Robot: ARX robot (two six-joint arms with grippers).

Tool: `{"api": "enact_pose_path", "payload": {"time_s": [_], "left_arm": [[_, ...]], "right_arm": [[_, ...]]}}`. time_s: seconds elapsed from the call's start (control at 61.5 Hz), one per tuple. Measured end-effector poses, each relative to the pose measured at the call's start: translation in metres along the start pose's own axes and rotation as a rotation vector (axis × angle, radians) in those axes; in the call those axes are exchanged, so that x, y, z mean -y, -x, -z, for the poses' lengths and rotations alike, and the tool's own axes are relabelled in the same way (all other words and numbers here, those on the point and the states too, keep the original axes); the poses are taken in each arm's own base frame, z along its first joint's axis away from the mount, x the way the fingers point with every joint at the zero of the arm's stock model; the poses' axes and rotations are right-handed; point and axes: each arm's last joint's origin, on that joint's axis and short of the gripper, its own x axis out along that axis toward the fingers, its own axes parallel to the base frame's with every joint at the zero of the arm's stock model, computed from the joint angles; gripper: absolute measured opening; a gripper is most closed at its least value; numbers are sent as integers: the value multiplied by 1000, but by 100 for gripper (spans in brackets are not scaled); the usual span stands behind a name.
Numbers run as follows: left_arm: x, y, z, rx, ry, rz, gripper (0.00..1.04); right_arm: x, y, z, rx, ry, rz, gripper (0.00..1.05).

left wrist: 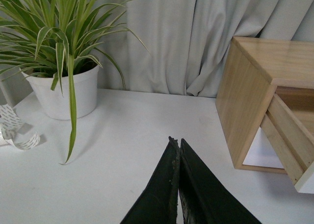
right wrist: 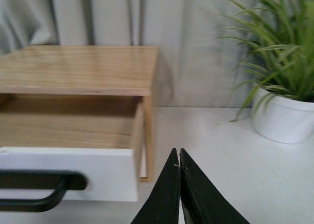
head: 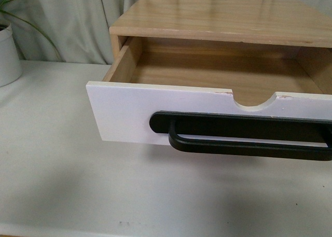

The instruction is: Pull drawer

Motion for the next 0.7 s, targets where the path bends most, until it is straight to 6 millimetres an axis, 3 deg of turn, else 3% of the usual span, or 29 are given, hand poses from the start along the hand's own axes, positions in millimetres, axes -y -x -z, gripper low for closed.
{"api": "enact_pose_path", "payload": {"time_s": [0.341,0.699], "left_arm": [[0,14,14,-21,0,-7,4],[0,16,13,2,0,-7,4]], "right_arm": [[0,0,19,4,-1,0,1],[0,0,18,5,-1,0,1]]}}
